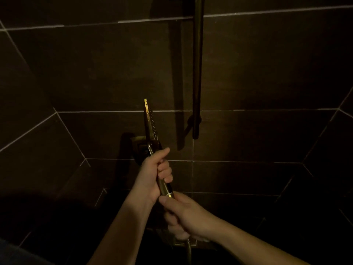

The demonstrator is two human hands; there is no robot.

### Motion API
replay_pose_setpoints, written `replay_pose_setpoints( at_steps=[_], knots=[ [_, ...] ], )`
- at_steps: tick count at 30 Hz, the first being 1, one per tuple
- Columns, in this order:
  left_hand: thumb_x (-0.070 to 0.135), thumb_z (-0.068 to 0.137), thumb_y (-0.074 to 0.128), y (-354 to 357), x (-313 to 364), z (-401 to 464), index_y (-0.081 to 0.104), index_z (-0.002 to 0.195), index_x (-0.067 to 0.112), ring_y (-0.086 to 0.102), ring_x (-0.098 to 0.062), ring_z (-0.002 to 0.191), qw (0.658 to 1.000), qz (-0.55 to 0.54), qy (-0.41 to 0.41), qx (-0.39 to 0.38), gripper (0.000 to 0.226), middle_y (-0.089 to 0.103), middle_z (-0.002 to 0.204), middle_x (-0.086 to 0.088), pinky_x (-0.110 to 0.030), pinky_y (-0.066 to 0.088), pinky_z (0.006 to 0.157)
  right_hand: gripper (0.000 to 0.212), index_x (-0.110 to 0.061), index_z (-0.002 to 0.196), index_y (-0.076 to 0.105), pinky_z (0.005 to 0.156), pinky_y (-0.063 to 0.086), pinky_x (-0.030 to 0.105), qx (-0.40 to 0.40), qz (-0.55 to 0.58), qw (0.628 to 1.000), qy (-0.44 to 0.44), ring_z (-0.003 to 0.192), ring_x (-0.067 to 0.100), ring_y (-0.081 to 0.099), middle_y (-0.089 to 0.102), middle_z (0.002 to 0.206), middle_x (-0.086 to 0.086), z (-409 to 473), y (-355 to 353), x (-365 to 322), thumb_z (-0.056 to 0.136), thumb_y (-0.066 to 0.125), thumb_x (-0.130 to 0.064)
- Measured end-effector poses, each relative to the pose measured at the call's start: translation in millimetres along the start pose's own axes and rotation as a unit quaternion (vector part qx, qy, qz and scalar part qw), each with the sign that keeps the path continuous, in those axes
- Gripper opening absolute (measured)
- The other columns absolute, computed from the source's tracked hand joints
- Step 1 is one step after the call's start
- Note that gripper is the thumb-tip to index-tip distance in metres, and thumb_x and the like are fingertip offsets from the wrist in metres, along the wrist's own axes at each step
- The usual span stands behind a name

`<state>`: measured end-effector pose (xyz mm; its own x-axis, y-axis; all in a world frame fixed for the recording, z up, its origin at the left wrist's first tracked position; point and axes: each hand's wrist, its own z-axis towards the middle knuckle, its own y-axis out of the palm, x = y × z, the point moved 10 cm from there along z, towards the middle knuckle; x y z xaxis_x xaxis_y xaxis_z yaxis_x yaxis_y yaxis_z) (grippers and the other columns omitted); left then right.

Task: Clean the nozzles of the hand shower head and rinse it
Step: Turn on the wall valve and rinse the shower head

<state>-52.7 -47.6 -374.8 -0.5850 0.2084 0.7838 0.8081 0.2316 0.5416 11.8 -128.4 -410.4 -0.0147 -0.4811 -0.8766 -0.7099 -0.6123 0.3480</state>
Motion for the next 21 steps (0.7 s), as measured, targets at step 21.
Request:
replay_pose_setpoints(
  at_steps=[21],
  knots=[
    [0.017, 0.097, 0.065, -224.2, 32.4, -23.4, 0.058, 0.115, 0.008, 0.044, -0.018, 0.043, 0.952, 0.082, 0.141, 0.258, 0.021, 0.047, 0.053, -0.003, -0.029, 0.038, 0.041, 0.037, -0.03, 0.118, 0.048, 0.087, 0.054, 0.037, -0.085, -0.466, 0.877, 0.087, 0.102, 0.017, 0.061, 0.06, 0.116, -0.001, 171.9, 13.8, 40.8, 0.085, 0.065, -0.031]
  ],
)
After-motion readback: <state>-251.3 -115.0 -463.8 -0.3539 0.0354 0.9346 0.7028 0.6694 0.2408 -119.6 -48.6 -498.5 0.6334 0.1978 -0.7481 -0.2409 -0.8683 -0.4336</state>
